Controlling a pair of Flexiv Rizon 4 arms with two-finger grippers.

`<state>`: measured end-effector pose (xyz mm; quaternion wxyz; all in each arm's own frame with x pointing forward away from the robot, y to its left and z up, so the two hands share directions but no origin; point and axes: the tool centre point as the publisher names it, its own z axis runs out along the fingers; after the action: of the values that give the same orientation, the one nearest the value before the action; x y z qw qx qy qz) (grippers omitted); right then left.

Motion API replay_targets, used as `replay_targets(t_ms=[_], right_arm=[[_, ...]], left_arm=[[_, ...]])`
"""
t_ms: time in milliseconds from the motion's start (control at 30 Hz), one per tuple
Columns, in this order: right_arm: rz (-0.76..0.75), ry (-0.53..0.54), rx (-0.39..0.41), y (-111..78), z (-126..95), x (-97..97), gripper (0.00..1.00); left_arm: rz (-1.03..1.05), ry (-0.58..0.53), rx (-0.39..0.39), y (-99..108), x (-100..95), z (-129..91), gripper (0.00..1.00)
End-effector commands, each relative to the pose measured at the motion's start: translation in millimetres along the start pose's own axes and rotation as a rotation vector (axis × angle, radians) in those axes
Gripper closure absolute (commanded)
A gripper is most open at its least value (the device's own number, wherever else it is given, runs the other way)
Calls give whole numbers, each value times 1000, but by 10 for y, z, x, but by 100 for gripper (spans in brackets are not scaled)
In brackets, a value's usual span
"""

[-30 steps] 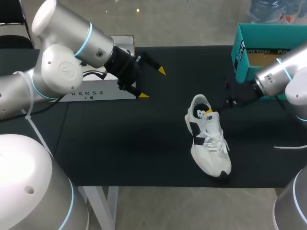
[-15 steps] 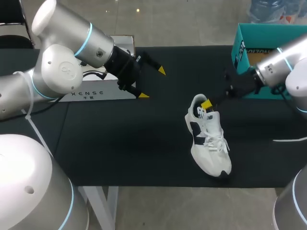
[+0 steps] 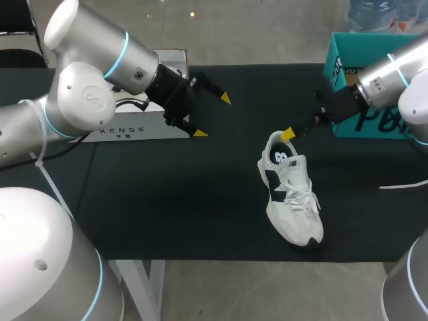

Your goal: Take the shoe out of the shoebox, open the shoe tongue, remove and reinsert the insole, then place the shoe into the shoebox

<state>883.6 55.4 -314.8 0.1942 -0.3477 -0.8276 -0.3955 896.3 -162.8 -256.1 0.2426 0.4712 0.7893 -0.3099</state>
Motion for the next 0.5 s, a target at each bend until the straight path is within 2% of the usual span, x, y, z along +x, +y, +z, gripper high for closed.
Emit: replay_targets(t_ms=[33,167,367,500], right_arm=[[11,-47,-4,22,-156,81,0],[79,-151,0,-35,-312,186,0],[243,-421,30,-100,-493,422,0],[232,-602,145,-28,-474,611,0]], left_arm=[[1,4,-2,-3,-2,-6,0],[1,4,-2,-3,-2,-6,0],[1,4,-2,-3,-2,-6,0],[1,4,-2,-3,-2,-6,0]])
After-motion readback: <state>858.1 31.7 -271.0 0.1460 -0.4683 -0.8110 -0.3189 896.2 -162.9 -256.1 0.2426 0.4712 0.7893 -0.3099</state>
